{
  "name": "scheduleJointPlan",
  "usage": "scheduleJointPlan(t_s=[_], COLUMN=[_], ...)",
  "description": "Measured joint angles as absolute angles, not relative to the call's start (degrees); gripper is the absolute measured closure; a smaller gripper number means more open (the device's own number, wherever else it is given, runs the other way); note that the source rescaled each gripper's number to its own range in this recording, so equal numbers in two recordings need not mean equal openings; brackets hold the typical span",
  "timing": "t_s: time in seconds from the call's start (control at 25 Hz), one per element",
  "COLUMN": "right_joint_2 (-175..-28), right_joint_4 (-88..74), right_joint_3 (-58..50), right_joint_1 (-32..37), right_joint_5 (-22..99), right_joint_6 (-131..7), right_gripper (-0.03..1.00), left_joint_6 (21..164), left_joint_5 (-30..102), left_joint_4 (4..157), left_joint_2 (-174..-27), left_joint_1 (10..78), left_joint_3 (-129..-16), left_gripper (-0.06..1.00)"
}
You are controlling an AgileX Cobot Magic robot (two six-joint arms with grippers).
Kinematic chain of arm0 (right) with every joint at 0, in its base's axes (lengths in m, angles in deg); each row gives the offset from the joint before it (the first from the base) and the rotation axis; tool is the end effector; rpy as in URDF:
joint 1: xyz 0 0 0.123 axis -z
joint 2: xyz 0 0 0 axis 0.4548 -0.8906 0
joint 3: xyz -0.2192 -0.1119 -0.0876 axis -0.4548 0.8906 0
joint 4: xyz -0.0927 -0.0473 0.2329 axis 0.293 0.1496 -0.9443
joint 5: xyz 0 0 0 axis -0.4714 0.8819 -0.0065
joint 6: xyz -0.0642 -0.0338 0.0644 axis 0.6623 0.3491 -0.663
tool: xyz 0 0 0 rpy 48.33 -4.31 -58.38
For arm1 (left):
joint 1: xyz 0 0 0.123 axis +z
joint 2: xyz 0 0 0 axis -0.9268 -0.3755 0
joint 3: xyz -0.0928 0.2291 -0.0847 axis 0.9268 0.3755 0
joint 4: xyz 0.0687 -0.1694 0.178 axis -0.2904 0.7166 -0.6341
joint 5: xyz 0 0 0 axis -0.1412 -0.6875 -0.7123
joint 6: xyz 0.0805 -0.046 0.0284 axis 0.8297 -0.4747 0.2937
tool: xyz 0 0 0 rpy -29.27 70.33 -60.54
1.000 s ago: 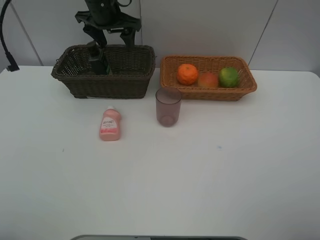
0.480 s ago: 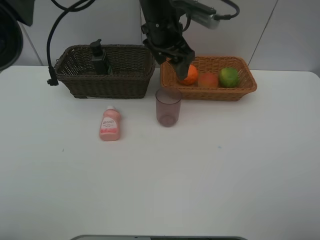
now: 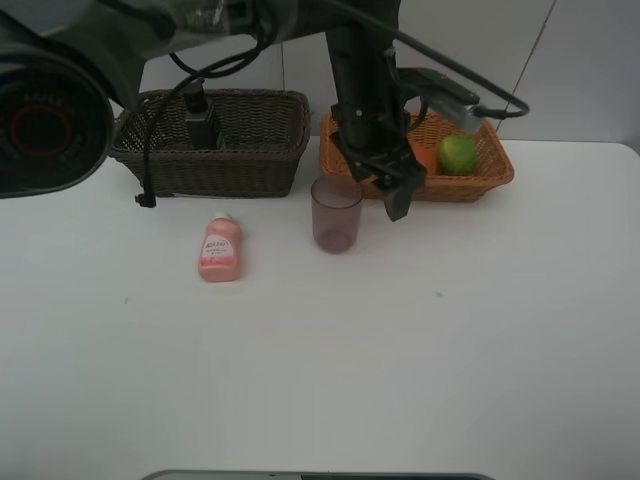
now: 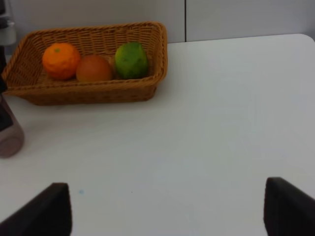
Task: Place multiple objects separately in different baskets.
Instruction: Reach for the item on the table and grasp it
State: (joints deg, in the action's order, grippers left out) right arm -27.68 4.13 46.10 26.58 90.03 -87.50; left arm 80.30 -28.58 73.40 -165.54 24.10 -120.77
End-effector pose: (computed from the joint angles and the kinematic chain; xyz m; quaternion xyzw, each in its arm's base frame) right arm 0.0235 -0.0041 0.2832 0.0183 0.8445 -0.0110 0.5352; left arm 0.3540 -0.3536 0.1717 0.5281 0.8359 -0.0787 0.1275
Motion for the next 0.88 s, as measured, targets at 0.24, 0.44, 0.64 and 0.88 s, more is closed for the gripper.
scheduleJointPlan(t_s=[0.24, 0.44, 0.64, 0.88], right_joint_2=[-27.68, -27.68, -27.68, -27.68], right_joint_4=[4.13, 4.13, 4.13, 4.13], right_joint_3=[46.1, 46.1, 46.1, 46.1], right_joint_1=[26.58, 26.58, 26.58, 26.58], right_joint_5=[90.03, 90.03, 90.03, 90.03], right_joint_6=[-87.5, -87.5, -87.5, -87.5], right_gripper=[0.36, 0.36, 0.36, 0.36], left_joint_6=[77.1, 76.64, 75.92, 74.54], left_joint_5=[-28.58, -28.63, -28.63, -28.63], left_joint_4=[70.13, 70.13, 69.75, 69.28], left_joint_2=[-165.29, -163.28, -161.27, -160.23], left_joint_1=[24.1, 24.09, 23.86, 22.61], left_joint_3=[-120.77, -120.77, -120.77, -118.58], left_gripper=[-0.05, -0.05, -0.05, -0.05])
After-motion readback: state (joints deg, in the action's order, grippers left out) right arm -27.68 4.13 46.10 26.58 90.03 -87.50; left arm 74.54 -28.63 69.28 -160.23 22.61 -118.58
